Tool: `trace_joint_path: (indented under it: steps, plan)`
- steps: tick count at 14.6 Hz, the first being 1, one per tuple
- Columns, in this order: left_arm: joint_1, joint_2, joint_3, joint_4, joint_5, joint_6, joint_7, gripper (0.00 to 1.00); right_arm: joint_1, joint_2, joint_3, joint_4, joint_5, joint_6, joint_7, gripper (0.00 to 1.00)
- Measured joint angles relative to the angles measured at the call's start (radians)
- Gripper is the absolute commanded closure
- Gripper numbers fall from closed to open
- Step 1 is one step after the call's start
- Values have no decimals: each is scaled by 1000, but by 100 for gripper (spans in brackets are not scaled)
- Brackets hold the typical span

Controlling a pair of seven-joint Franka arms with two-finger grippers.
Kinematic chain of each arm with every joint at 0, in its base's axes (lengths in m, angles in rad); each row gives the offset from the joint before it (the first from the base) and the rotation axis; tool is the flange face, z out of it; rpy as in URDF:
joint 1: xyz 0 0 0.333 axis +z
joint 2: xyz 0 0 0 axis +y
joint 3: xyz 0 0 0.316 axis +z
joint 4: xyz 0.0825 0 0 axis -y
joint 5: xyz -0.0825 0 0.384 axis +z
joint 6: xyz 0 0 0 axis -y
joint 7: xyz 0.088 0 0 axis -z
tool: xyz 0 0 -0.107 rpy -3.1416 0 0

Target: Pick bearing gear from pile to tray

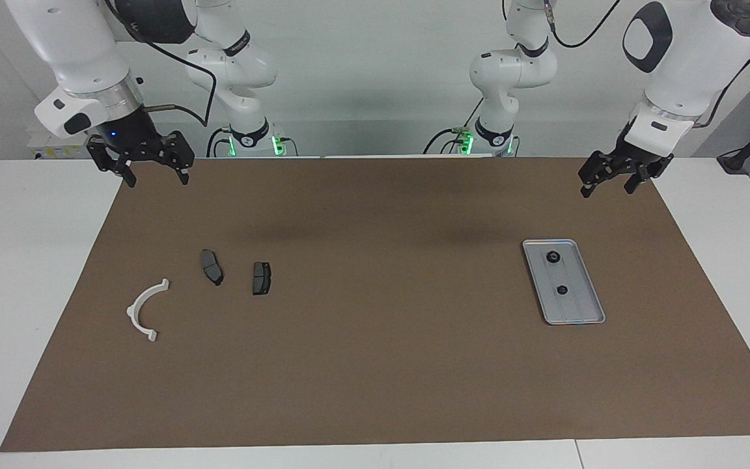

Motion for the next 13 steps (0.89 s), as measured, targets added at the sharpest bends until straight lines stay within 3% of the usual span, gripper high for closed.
trace_joint_path:
  steps: [13]
  plan:
    - [1, 8, -15, 56, 0, -13, 0, 0, 0, 0, 0, 0, 0, 0, 0, 0]
